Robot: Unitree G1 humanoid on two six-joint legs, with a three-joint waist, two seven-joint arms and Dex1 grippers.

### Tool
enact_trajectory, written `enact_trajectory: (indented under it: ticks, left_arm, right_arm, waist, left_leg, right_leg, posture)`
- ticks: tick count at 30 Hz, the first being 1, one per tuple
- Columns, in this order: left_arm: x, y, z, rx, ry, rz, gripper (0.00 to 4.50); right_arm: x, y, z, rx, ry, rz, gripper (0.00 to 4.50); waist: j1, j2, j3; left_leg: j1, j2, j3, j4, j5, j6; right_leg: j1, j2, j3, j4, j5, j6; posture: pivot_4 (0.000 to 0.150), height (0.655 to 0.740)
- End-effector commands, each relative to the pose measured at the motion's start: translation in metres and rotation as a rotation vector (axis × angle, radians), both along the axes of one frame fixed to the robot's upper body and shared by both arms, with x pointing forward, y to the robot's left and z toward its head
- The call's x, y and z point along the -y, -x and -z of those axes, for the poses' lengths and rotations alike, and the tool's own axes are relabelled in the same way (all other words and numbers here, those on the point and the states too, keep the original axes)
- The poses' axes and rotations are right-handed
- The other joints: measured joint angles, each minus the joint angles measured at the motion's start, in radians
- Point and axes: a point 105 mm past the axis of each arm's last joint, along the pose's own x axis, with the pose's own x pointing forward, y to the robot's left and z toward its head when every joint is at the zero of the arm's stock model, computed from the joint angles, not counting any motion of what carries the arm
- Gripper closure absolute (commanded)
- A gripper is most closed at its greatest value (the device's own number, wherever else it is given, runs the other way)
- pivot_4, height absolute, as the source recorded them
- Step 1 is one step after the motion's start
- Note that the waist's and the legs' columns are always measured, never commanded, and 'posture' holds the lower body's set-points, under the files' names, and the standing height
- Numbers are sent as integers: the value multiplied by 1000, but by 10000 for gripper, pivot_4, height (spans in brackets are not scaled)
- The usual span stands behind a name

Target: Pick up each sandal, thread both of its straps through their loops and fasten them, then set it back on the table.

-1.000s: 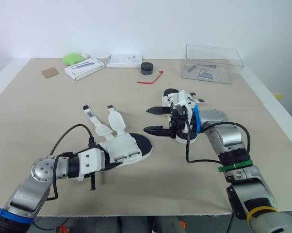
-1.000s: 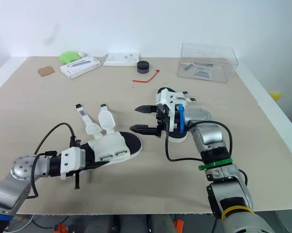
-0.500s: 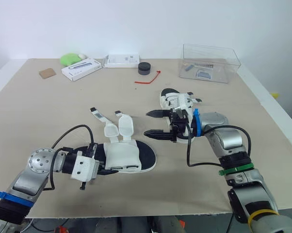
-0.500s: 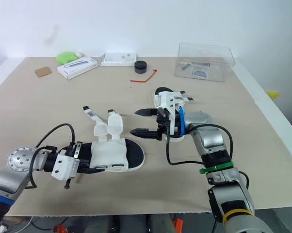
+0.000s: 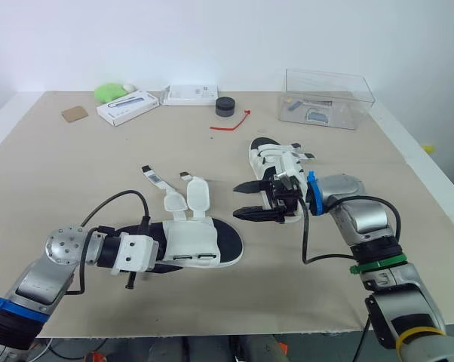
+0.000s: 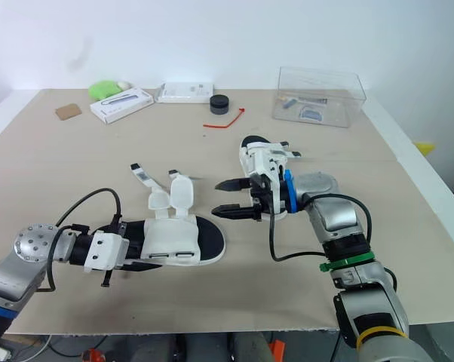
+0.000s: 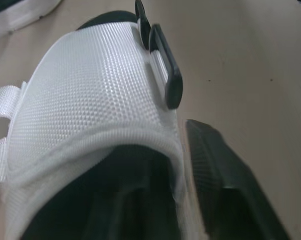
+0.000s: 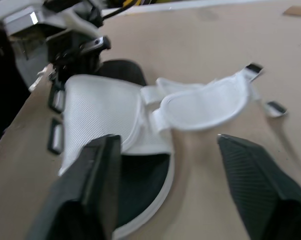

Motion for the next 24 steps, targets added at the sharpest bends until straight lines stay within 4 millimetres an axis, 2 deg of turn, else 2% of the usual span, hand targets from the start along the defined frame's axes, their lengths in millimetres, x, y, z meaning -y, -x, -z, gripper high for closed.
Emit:
enact_trajectory:
  ticks: [1,2,3,4,10,13,17,20,24]
  left_arm:
    - [-2,6,-12,-11,-4,12,15856]
    - [-3,7,-12,-29,-8,8,10638]
    - [-4,8,-15,-51,9,-10,7225]
    - [-5,9,-19,-74,29,-28,1220]
    - [-13,14,-51,-206,115,-130,507]
    - [-19,16,-64,-316,172,-192,507]
    - [-30,2,-77,-408,299,-320,507]
    - [-32,-5,-79,-451,341,-382,507]
    - [-43,-37,-79,-427,448,-554,507]
  right_arm:
    - [-3,9,-9,39,12,-66,29244]
    - [-3,10,-8,36,18,-74,34303]
    - [-4,12,-7,34,25,-83,38010]
    - [-4,14,-5,32,29,-89,44010]
    - [-11,23,4,17,37,-95,44609]
    - [-14,29,16,5,73,-105,44609]
    - [-23,31,38,-5,141,-76,44609]
    - [-27,26,43,6,153,-44,44609]
    - [-27,19,47,16,178,-25,44609]
  waist:
    - [0,0,0]
    - [0,0,0]
    - [0,0,0]
    - [0,0,0]
    - [1,-1,0]
    - [1,-1,1]
    - [1,-1,1]
    - [0,-1,1]
    - [2,-1,1]
  left_leg:
    - [0,0,0,0,0,0]
    - [0,0,0,0,0,0]
    - [0,0,0,0,0,0]
    - [0,0,0,0,0,0]
    - [-1,0,-1,0,0,0]
    - [-1,-1,-1,0,0,0]
    - [-1,0,-2,0,0,0]
    - [0,0,-1,0,0,0]
    - [1,-1,-1,0,0,-1]
  right_leg:
    - [0,0,0,0,0,0]
    - [0,0,0,0,0,0]
    - [0,0,0,0,0,0]
    - [0,0,0,0,0,0]
    - [0,-1,-1,0,-4,5]
    - [0,-1,0,0,-4,6]
    - [0,0,-1,0,-5,6]
    - [0,0,-1,1,-5,6]
    - [0,-1,0,1,-3,4]
  posture:
    - [1500,7400]
    - [1500,7400]
    - [1500,7400]
    - [1500,7400]
    - [1500,7400]
    - [1500,7400]
    - [1500,7400]
    - [1500,7400]
    - [1500,7400]
